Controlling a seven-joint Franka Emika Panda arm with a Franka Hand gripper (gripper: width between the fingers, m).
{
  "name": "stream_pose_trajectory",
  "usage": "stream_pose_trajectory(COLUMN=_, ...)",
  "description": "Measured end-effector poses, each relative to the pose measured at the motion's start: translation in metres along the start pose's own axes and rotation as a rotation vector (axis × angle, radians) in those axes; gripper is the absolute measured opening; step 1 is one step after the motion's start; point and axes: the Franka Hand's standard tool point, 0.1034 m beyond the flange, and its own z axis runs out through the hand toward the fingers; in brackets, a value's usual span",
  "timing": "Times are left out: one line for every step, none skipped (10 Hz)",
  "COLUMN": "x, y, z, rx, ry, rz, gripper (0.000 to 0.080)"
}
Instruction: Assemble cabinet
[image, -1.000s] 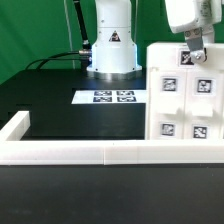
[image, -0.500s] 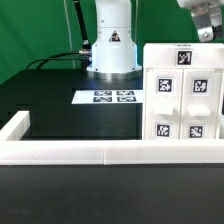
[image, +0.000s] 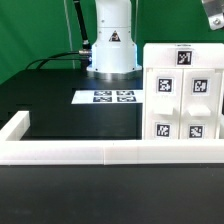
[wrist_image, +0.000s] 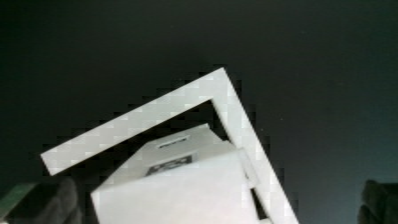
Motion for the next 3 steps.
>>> stream_pose_trajectory(x=0.0, y=0.0003, z=0.0003, rx=0.0, ry=0.0, rz=-0.004, gripper=0.0797)
stream_pose_trajectory(x=-0.0001, y=0.0004, z=0.0004, rx=-0.001, ry=0.0, rz=-0.008, gripper=0.0797)
stream_pose_trajectory(x=-0.0001, y=0.0006, z=0.0005, rx=-0.001, ry=0.001, rz=-0.01, gripper=0.0797)
